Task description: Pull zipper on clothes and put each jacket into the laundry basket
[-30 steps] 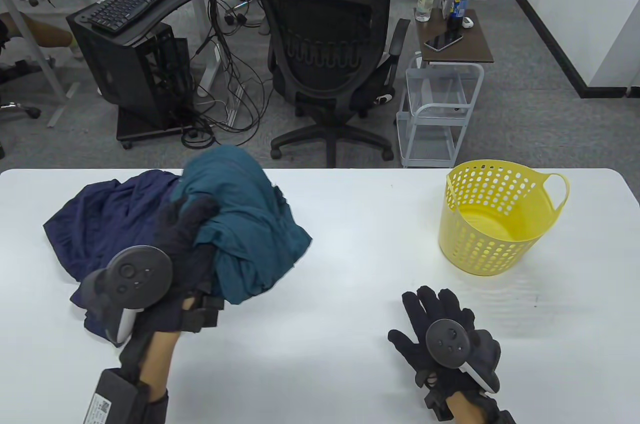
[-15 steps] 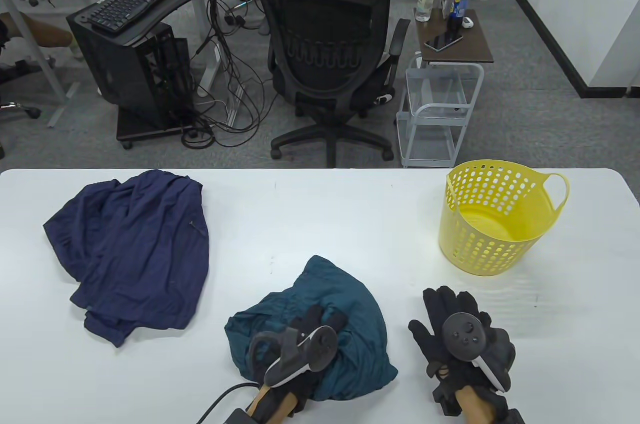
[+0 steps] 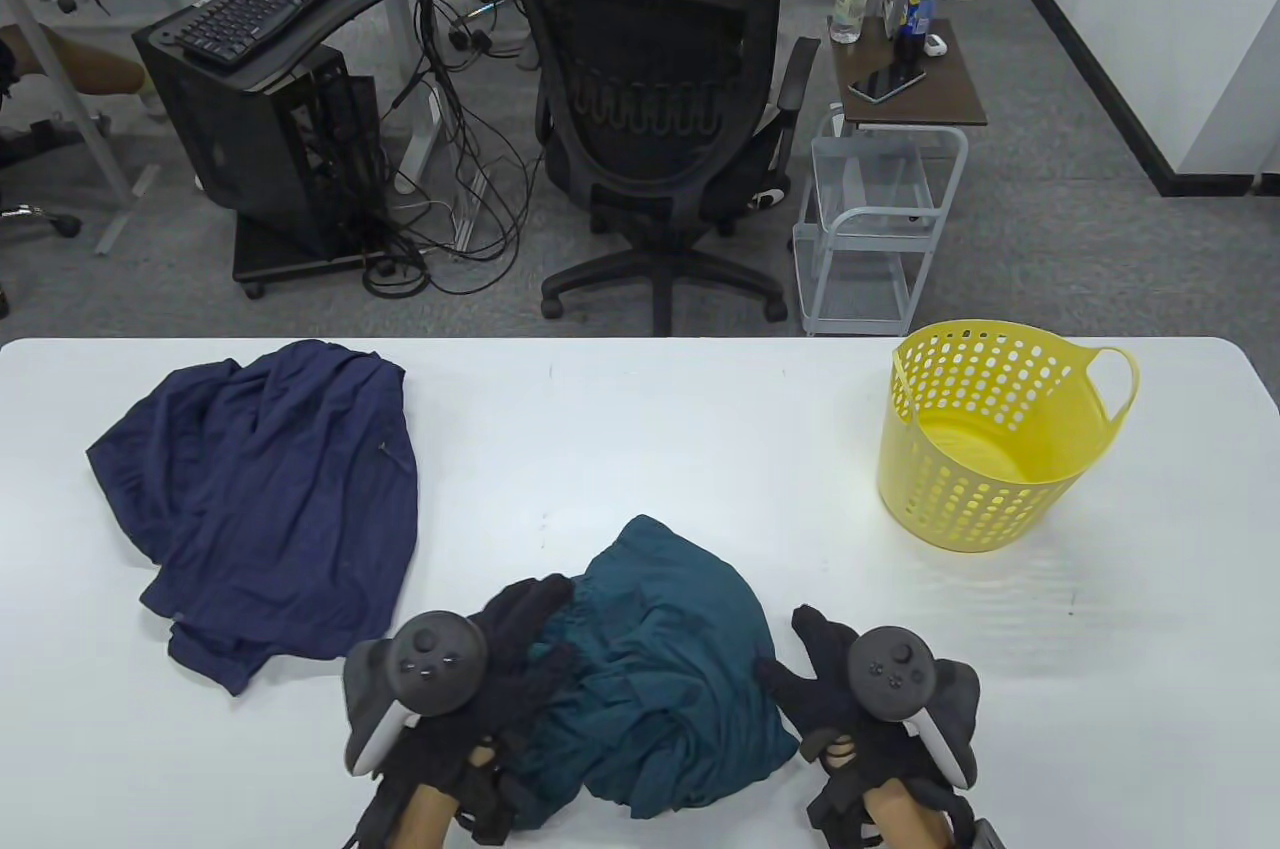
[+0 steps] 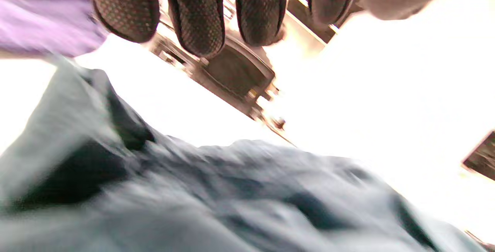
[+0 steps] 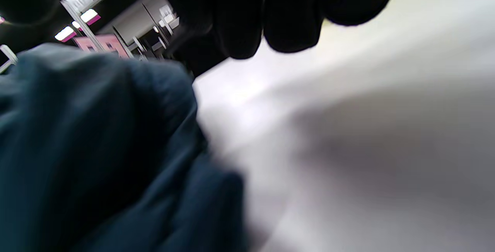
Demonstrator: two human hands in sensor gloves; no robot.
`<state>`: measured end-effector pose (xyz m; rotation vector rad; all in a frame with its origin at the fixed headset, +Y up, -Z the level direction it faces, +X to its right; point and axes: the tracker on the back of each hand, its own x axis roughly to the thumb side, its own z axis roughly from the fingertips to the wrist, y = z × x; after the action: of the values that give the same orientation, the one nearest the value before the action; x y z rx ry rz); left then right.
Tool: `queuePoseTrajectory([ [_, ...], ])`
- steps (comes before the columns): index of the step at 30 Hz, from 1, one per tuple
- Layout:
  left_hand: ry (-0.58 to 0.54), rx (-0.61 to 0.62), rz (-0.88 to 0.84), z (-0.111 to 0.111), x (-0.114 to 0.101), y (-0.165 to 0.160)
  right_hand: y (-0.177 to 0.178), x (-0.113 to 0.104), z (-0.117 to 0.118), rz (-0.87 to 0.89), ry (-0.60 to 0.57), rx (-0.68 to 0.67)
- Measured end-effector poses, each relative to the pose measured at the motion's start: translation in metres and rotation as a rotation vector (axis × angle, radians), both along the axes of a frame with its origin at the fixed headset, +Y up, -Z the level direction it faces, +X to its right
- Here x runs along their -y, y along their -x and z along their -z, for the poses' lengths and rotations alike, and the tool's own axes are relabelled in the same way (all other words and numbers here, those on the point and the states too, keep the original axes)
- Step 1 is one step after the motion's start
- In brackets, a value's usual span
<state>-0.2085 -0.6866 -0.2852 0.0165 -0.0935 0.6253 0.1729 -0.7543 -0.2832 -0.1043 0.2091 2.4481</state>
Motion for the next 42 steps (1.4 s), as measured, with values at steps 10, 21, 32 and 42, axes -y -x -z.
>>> queuePoseTrajectory([
  [10,0.040,-0.090,0.277,0.013,0.019,0.000,0.047,0.008,0.000,-0.139,0.079,-0.108],
  [21,0.094,0.395,0.205,-0.016,0.024,-0.093,0.052,-0.016,-0.012,-0.170,-0.298,-0.295],
  [32,-0.031,0.213,0.259,-0.011,0.027,-0.089,0.014,-0.005,0.000,0.044,-0.008,-0.333],
  [42,-0.113,0.249,-0.075,-0.025,0.010,-0.080,0.044,0.012,0.005,0.040,0.148,-0.381],
])
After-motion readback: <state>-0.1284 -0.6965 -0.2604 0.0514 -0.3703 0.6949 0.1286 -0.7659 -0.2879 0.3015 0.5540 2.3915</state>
